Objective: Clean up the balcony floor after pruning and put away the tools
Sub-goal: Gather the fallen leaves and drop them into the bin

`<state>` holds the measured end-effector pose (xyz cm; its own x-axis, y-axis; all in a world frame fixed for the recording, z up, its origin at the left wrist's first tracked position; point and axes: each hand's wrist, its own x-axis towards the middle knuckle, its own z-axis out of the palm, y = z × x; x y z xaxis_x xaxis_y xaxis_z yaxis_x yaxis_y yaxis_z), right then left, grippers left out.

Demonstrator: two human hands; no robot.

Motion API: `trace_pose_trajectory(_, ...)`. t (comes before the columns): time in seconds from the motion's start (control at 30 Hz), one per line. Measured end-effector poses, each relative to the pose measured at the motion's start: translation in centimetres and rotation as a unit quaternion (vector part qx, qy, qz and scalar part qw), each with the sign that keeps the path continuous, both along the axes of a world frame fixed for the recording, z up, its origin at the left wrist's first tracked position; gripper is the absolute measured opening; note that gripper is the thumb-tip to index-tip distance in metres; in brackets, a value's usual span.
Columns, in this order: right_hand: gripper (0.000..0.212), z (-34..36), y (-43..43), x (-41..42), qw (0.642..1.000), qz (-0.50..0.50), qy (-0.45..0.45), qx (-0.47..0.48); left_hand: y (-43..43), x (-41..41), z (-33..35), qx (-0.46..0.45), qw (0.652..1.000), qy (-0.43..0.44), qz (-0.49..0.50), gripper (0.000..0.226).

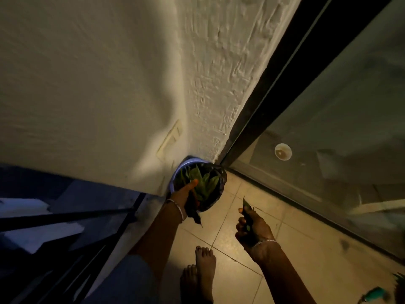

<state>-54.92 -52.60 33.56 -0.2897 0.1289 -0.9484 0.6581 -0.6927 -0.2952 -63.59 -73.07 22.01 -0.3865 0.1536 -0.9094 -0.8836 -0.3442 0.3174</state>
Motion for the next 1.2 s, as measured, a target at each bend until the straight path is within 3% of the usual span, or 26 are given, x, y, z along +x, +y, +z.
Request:
trace_pose_trajectory(0.17,0.021,-7.4,0.3,0.5,0.998,0.031,-0.041,0.019,1.5,-1.8,0.0,0.053,0.994,-0.036,0.089,0.080)
trace_pose_trajectory(0.37,0.014,-12.6,-0.8,-1.0,0.994,0.077,-0.052,0.057,0.2,1.6,-2.0,-0.053,0.993,-0.004,0.109,0.068)
trace_pose_trajectory(0.5,0.009,-15.5,-2.9,-4.2,0.984,0.129,-0.018,0.125,-2.4,4.6,-4.5,-0.052,0.994,-0.001,0.101,0.046)
trace_pose_trajectory(0.67,0.037,-19.4,-6.6,-8.8,0.949,0.216,0.075,0.219,-3.8,6.7,-6.8,-0.058,0.988,0.002,0.144,0.040)
trace_pose_trajectory(0.73,0.056,-20.3,-7.8,-10.4,0.899,0.292,0.119,0.303,-4.2,7.0,-7.2,-0.055,0.987,0.004,0.148,0.040)
trace_pose_trajectory(0.83,0.073,-21.9,-9.8,-10.6,0.742,0.423,0.094,0.511,-4.9,7.3,-8.3,-0.046,0.988,0.009,0.146,0.041)
trace_pose_trajectory(0.93,0.069,-23.8,-12.2,-8.8,0.649,0.508,0.140,0.549,-4.9,7.1,-8.6,-0.046,0.988,0.011,0.149,0.040)
trace_pose_trajectory(1.03,0.077,-27.3,-13.1,-7.5,0.590,0.631,0.130,0.487,-4.8,6.8,-9.2,-0.046,0.988,0.022,0.144,0.038)
trace_pose_trajectory(1.2,0.078,-33.1,-11.2,-9.7,0.587,0.731,0.077,0.338,-4.7,6.3,-10.9,-0.057,0.991,0.040,0.113,0.032)
